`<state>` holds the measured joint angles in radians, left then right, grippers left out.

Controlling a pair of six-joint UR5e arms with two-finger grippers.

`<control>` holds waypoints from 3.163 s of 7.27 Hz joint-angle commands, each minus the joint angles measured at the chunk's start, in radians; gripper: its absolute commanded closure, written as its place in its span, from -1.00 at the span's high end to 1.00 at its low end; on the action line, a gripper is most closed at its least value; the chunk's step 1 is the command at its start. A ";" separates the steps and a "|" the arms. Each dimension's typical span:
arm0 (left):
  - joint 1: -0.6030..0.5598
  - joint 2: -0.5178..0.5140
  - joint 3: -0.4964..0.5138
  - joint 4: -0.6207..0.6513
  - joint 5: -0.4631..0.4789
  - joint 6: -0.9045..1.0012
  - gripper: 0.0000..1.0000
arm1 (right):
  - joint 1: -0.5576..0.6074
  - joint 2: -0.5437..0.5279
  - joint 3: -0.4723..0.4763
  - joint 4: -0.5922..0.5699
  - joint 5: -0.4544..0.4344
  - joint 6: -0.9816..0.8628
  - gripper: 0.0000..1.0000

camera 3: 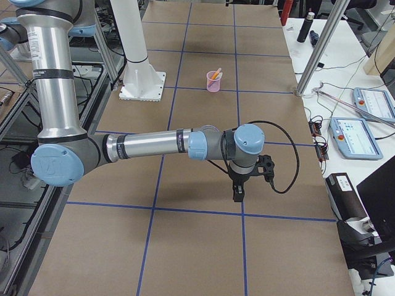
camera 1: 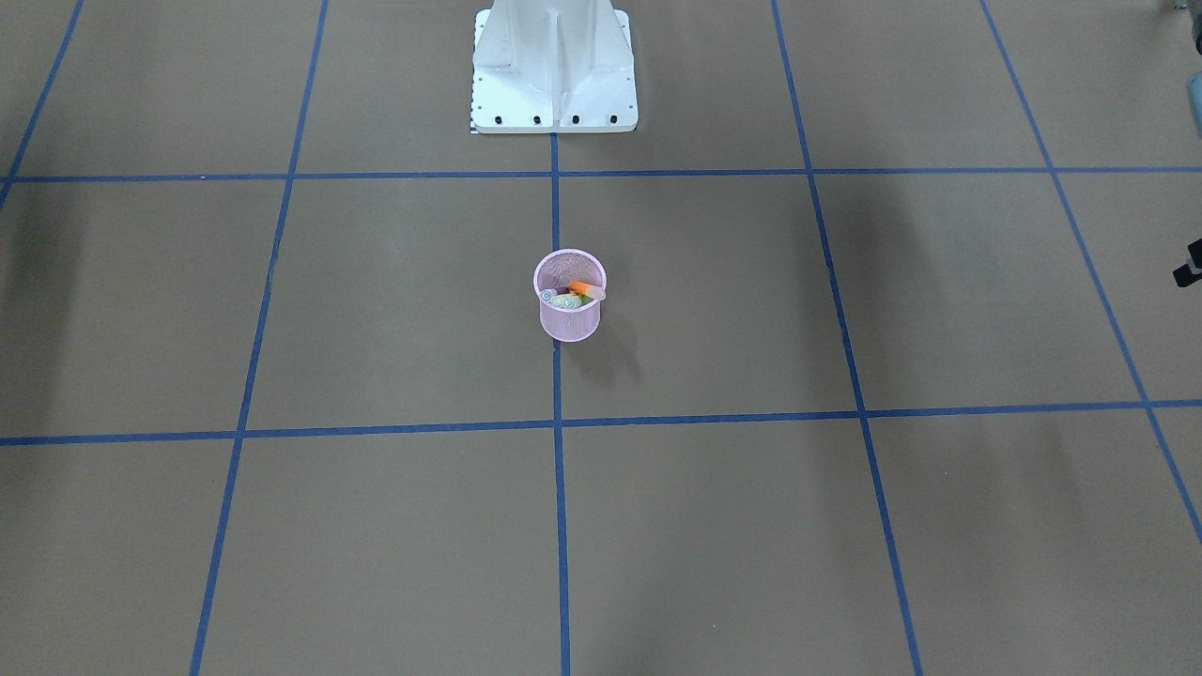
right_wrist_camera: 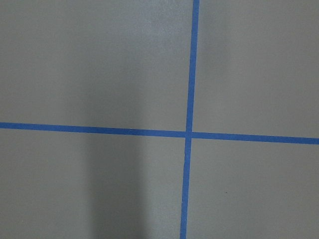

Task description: Collect pens into pen holder

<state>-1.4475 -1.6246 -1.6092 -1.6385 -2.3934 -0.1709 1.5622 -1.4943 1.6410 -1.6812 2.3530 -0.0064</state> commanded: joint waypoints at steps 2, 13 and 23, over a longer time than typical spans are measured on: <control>-0.037 0.035 0.008 -0.009 0.007 -0.036 0.99 | -0.001 -0.007 -0.004 0.003 -0.001 0.005 1.00; -0.048 0.015 -0.031 0.003 0.114 0.028 0.99 | -0.024 0.019 -0.053 0.005 -0.041 -0.064 1.00; -0.050 0.042 -0.061 -0.012 0.091 0.021 0.99 | -0.022 -0.041 -0.172 0.321 -0.012 -0.056 1.00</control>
<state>-1.4982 -1.5808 -1.6675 -1.6484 -2.2994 -0.1508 1.5399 -1.5300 1.4577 -1.3638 2.3223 -0.0624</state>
